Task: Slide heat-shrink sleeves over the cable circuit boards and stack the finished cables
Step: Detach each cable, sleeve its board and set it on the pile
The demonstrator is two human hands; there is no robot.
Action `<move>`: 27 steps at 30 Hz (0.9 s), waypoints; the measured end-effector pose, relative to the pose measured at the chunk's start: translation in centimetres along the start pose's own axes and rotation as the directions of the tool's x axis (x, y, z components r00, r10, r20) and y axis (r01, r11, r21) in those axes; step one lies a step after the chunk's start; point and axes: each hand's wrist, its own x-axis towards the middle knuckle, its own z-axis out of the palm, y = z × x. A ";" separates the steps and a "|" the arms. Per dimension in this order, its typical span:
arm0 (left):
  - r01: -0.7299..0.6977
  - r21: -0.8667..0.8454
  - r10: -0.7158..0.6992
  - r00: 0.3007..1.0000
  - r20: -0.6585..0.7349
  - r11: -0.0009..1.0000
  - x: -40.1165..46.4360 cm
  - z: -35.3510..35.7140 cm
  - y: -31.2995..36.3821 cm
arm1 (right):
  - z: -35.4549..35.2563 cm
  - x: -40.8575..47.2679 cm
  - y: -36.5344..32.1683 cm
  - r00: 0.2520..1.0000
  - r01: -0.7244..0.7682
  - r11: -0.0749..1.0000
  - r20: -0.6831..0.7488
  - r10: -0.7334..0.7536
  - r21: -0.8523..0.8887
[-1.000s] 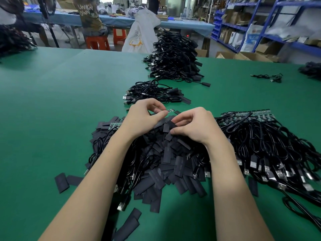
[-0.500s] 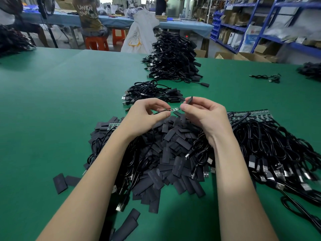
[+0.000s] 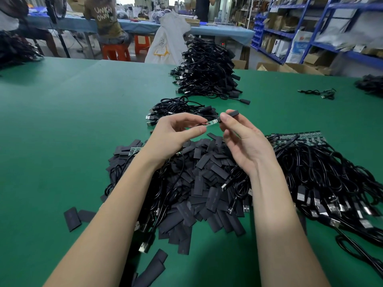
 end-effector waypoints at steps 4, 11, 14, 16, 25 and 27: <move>-0.009 -0.014 0.009 1.000 -0.009 1.000 0.0 0.1 0.1 | 0.1 0.1 0.3 1.000 0.007 0.999 -0.002 -0.007 0.045; -0.004 -0.048 0.002 0.999 -0.036 0.999 0.0 0.1 -0.1 | 0.2 0.2 0.5 1.000 0.006 0.998 0.029 -0.008 0.061; -0.007 -0.054 0.006 1.000 -0.015 0.998 0.0 0.1 -0.1 | 0.1 0.2 0.6 0.997 -0.048 0.998 0.060 0.045 0.051; -0.015 -0.053 0.016 1.000 0.018 0.998 -0.1 0.3 0.0 | 0.2 0.1 0.9 0.997 -0.053 0.998 0.062 0.051 0.029; 0.038 -0.072 -0.036 0.999 0.027 0.997 -0.1 0.1 0.0 | 0.2 0.5 1.2 0.999 -0.034 0.999 0.011 0.034 0.010; 0.027 -0.056 -0.025 0.999 0.025 0.998 -0.1 0.2 0.0 | 0.1 0.5 1.3 0.999 -0.036 0.999 0.007 0.036 0.014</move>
